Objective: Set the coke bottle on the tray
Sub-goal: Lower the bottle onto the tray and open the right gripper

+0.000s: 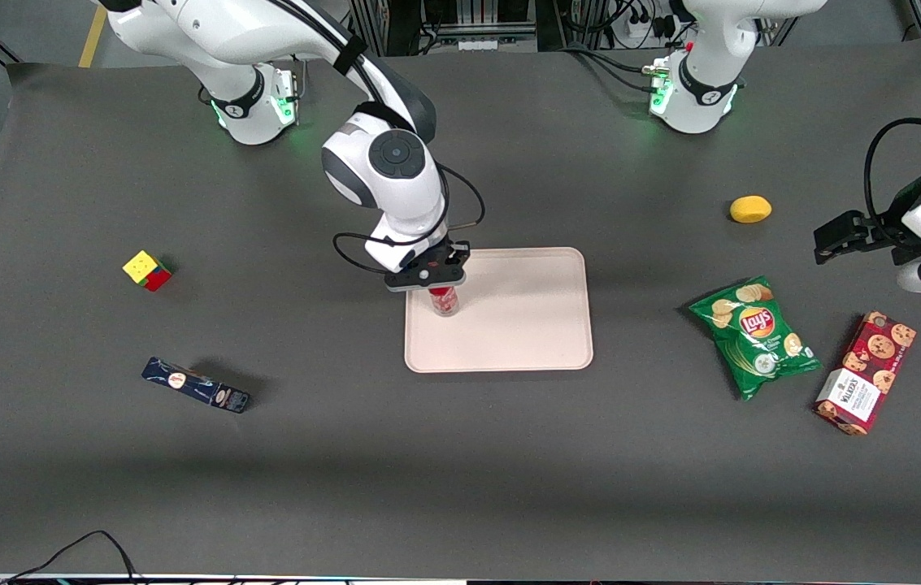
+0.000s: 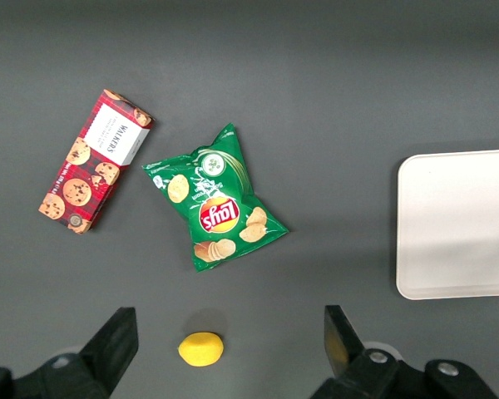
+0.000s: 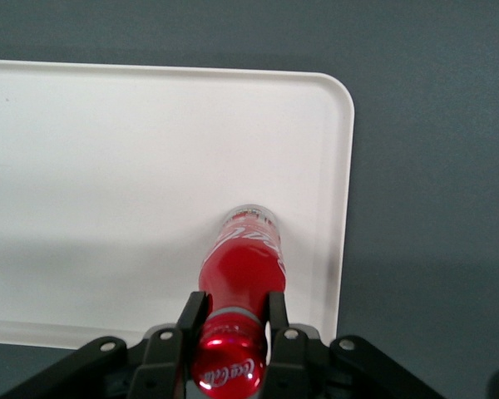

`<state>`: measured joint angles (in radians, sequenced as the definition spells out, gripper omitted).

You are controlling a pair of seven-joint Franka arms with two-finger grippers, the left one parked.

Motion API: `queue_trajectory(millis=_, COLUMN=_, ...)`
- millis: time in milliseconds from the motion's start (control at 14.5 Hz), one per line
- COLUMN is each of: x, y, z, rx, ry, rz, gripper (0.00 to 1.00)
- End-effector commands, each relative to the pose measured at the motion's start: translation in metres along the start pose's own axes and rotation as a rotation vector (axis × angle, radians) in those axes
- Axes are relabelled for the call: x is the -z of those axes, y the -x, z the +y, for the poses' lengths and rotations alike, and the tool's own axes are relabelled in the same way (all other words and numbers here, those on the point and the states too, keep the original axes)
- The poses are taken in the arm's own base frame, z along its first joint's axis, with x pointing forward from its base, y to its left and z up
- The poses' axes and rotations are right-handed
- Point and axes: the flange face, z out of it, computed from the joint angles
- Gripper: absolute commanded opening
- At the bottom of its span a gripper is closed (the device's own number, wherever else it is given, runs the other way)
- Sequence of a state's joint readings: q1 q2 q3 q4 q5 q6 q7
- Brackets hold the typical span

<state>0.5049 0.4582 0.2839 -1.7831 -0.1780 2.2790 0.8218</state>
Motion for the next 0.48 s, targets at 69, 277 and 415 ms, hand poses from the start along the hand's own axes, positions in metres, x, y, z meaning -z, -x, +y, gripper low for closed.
queue_trajectory(millis=69, x=0.0098, y=-0.0076, z=-0.0012, rx=-0.019, ry=-0.007, rz=0.034, gripper=1.0)
queue_trajectory(millis=277, x=0.0137, y=-0.0099, z=-0.0023, rx=-0.012, ry=-0.012, rz=0.04, gripper=1.0)
queue_trajectory(millis=415, x=0.0174, y=-0.0115, z=-0.0032, rx=-0.013, ry=-0.017, rz=0.046, gripper=1.0)
